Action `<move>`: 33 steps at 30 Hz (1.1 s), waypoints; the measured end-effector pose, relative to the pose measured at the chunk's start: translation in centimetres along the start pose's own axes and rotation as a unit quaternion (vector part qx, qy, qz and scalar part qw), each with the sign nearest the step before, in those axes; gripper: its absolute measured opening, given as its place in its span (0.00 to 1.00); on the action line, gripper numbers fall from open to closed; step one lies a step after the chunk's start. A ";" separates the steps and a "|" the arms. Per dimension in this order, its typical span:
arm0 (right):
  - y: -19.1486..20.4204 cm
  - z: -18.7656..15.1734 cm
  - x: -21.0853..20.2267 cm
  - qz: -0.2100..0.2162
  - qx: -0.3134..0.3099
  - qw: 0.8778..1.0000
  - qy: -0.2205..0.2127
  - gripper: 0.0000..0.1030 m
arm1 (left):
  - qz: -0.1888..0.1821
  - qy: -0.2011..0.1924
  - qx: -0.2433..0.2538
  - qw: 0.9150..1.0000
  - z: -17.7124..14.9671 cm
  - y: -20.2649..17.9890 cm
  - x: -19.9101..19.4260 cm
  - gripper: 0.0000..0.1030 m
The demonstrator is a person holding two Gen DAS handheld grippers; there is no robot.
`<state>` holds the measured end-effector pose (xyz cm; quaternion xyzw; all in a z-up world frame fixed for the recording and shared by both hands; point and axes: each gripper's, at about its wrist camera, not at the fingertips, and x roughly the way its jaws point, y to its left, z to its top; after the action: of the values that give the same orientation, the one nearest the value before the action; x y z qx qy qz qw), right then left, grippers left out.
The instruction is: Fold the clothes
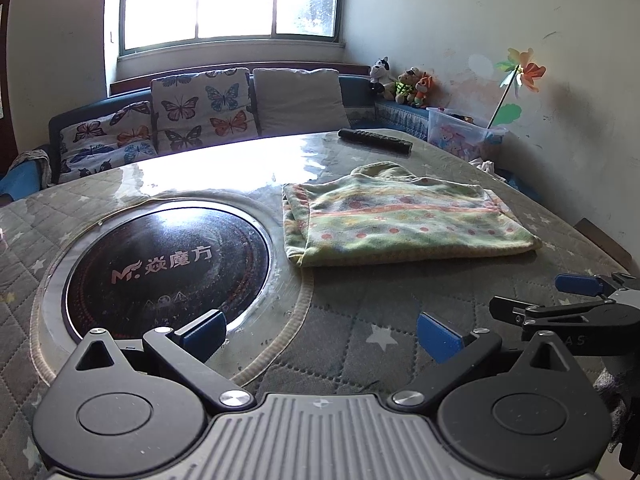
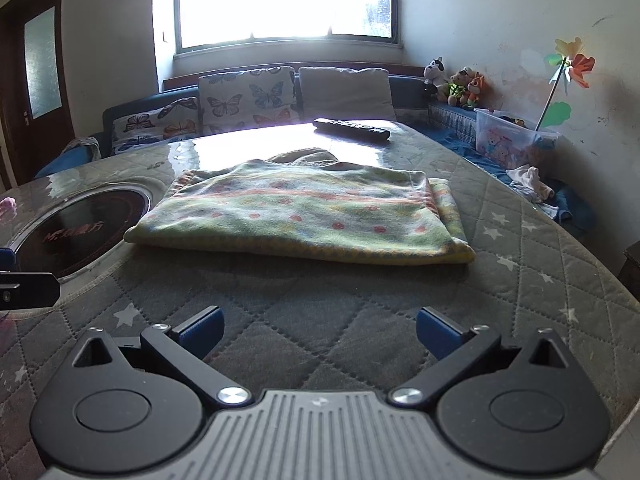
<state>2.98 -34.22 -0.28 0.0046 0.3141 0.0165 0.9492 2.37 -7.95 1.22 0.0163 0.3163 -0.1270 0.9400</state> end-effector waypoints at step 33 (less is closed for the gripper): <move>0.0 -0.8 -0.1 -0.005 0.018 1.000 0.014 1.00 | -0.006 0.019 0.022 1.000 -1.3 -1.7 0.4 1.00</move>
<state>2.42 -34.25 -0.87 0.0198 0.3275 0.0058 0.9446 1.45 -9.56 -0.01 0.0374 0.3312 -0.1394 0.9325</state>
